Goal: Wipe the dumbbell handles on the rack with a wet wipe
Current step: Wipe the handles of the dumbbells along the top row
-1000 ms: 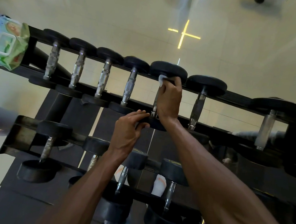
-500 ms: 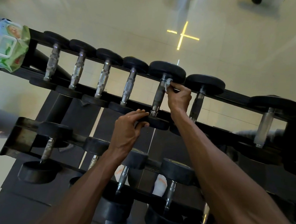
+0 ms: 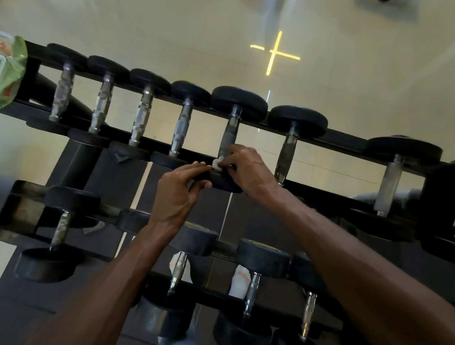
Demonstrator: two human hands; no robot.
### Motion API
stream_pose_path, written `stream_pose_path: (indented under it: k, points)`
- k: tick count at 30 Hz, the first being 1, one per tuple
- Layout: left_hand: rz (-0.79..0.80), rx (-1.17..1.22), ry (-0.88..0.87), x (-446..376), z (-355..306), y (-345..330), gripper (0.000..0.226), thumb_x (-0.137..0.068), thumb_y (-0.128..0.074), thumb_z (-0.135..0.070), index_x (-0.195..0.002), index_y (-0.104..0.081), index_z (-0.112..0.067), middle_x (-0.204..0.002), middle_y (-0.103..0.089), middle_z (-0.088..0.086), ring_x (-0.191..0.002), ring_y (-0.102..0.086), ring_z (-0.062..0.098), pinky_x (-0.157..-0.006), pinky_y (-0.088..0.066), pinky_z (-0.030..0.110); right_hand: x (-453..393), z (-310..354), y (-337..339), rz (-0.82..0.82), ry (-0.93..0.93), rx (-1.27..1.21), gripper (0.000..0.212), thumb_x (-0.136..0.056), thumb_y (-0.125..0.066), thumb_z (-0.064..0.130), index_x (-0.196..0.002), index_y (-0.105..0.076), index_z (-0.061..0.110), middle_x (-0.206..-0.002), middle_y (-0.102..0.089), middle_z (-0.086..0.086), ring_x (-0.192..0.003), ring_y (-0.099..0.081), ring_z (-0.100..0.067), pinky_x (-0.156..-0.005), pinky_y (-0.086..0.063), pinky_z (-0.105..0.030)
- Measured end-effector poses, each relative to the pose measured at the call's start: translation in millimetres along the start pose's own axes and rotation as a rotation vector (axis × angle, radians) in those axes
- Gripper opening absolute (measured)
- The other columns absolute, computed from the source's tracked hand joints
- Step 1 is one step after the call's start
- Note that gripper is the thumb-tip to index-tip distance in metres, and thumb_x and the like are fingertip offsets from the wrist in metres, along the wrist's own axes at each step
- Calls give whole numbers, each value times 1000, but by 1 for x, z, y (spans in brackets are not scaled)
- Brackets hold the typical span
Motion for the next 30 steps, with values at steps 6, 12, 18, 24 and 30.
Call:
stream_pose_path:
  k: [6, 12, 18, 24, 30]
  points:
    - [29, -11, 51, 0, -7, 1, 37, -85, -81, -12, -122, -76, -16, -127, -72, 5, -122, -65, 14, -108, -51, 36, -22, 11, 1, -47, 52, 81, 17, -99, -63, 16, -97, -78, 7, -95, -62, -3, -80, -61, -16, -67, -49, -25]
    - [88, -195, -12, -4, -25, -1, 37, -85, -78, -6, -121, -75, -9, -121, -73, 8, -113, -67, 24, -103, -47, 26, 0, -17, 41, -182, -273, -199, 16, -90, -72, 4, -104, -79, 9, -97, -65, 4, -82, -59, -4, -73, -48, -10]
    - [189, -189, -183, 5, -70, -47, 40, -88, -78, -22, -126, -71, -12, -124, -67, 5, -116, -61, 18, -102, -51, 32, 35, -53, 80, -116, -336, -162, 18, -86, -77, 5, -104, -79, 11, -111, -75, -6, -92, -64, -7, -92, -58, -30]
    - [309, -139, -143, 0, -84, -87, 41, -85, -83, -27, -122, -72, -14, -116, -68, 2, -108, -62, 20, -94, -55, 39, 71, -63, 82, -74, -333, -70, 16, -90, -73, 11, -106, -76, 11, -112, -67, -4, -92, -62, -12, -81, -53, -22]
    - [253, -93, -161, 5, -79, -87, 36, -82, -86, -21, -114, -76, -11, -109, -72, 5, -101, -65, 22, -89, -57, 40, 87, -63, 62, 67, -293, 90, 16, -91, -70, 14, -105, -77, 17, -113, -67, -4, -95, -66, -15, -86, -58, -32]
Point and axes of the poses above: each hand's wrist, its own x-axis away from the middle knuckle, its own y-axis out of the back of the hand, z = x × y, the point moved 3 cm from there along -x, towards the middle knuckle
